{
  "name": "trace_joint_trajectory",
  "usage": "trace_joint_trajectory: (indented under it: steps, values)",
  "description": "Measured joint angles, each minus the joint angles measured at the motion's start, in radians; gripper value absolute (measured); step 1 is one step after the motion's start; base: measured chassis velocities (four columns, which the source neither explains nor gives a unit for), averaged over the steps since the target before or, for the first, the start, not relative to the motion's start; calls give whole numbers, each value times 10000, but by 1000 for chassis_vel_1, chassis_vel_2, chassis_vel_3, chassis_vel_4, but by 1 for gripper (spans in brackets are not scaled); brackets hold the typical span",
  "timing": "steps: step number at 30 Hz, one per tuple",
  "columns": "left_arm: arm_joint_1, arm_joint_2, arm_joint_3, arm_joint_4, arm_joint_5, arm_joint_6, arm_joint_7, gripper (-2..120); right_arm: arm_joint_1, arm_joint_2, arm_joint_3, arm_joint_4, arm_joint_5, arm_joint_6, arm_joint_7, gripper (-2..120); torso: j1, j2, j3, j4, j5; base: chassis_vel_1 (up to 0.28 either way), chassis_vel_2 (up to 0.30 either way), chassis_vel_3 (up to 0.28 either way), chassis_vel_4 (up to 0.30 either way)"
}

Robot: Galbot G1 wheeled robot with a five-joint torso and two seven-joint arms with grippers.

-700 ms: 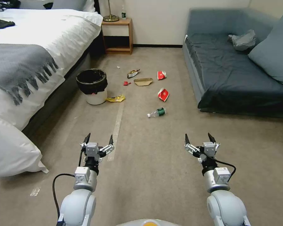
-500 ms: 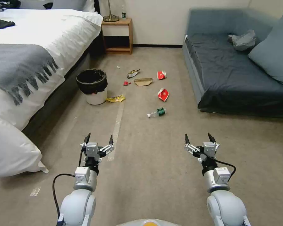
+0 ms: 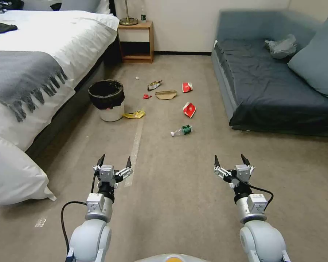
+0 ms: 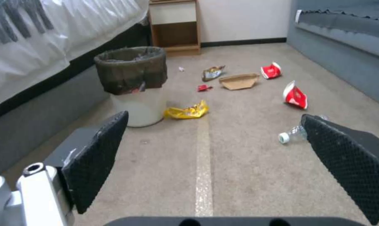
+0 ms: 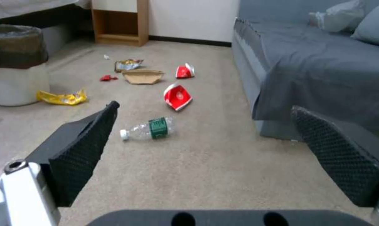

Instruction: Pick up the trash can from the floor.

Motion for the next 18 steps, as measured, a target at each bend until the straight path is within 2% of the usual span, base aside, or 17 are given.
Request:
trace_joint_trajectory:
  steps: [13, 18]
  values:
    - [50, 40, -31, -1, -131, -23, -26, 100, -38, 5, 3, 0, 4, 26, -1, 100, 0, 0, 0, -1, -1, 0, 0, 0, 0]
    - [417, 343, -355, -177, -960, -213, -326, 100, -852, 185, 128, 56, 270, 843, -320, 100, 0, 0, 0, 4, 8, 0, 0, 0, 0]
